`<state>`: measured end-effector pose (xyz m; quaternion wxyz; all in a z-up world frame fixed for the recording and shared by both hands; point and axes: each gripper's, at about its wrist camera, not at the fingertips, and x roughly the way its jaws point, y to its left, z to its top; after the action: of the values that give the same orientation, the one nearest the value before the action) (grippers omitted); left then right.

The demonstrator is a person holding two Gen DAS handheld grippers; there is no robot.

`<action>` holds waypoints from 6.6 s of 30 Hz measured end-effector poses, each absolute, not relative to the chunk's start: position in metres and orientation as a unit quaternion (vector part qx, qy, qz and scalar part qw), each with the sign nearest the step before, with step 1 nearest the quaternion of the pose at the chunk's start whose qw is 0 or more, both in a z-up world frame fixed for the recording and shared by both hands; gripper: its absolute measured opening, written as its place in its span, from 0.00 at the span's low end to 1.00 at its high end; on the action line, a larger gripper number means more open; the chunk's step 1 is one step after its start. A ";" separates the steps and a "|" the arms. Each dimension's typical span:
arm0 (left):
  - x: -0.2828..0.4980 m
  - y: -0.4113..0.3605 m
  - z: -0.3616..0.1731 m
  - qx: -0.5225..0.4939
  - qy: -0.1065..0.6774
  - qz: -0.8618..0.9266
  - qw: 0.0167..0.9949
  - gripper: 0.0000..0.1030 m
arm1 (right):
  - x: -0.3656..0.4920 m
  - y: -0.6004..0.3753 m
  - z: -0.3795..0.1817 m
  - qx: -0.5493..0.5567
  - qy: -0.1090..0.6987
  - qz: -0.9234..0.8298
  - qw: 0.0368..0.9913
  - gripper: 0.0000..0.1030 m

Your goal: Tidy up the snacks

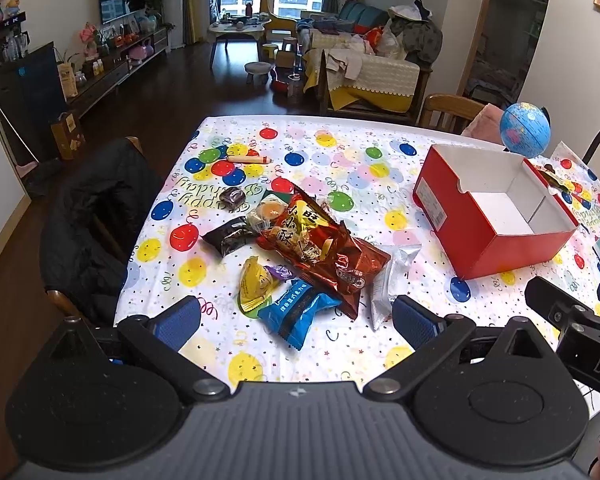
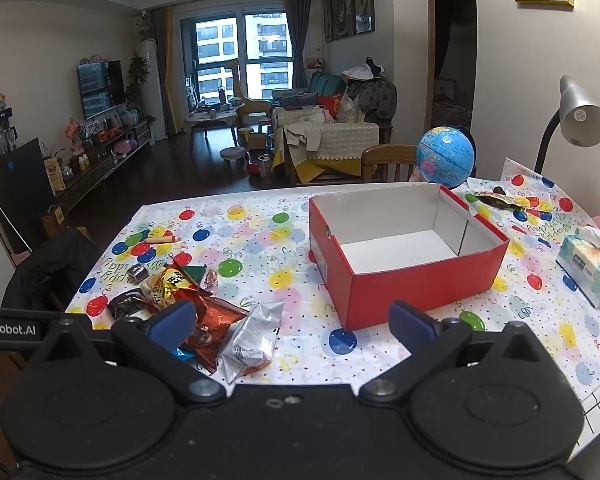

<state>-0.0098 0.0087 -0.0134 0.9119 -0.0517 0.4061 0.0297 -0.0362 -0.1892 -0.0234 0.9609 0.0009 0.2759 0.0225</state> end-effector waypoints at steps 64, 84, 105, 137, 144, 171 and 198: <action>0.005 0.003 -0.006 -0.058 0.391 0.000 0.919 1.00 | -0.033 -0.192 -0.017 -0.007 0.260 0.005 0.966 1.00; 0.065 0.037 -0.093 -0.077 0.476 0.059 0.874 1.00 | 0.068 -0.187 -0.100 0.001 0.366 0.087 0.926 0.87; 0.118 0.013 -0.164 -0.038 0.535 0.019 0.844 0.94 | 0.151 -0.156 -0.175 -0.050 0.503 0.145 0.851 0.74; 0.103 0.018 -0.158 -0.057 0.542 0.022 0.838 0.42 | 0.119 -0.174 -0.154 0.008 0.473 0.144 0.869 0.08; 0.086 0.020 -0.135 -0.067 0.523 0.009 0.850 0.42 | 0.092 -0.184 -0.128 0.018 0.443 0.134 0.886 0.08; 0.091 -0.069 -0.009 -0.032 0.413 -0.097 0.905 0.43 | 0.067 -0.253 -0.012 0.041 0.330 0.108 0.937 0.08; 0.239 -0.239 -0.035 0.008 0.451 -0.085 0.888 0.43 | 0.203 -0.414 -0.038 0.035 0.363 0.095 0.926 0.08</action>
<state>0.2389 -0.2392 -0.0349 0.8885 0.0076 0.4508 -0.0852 0.2028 -0.4135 -0.0384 0.9265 0.0353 0.3626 0.0947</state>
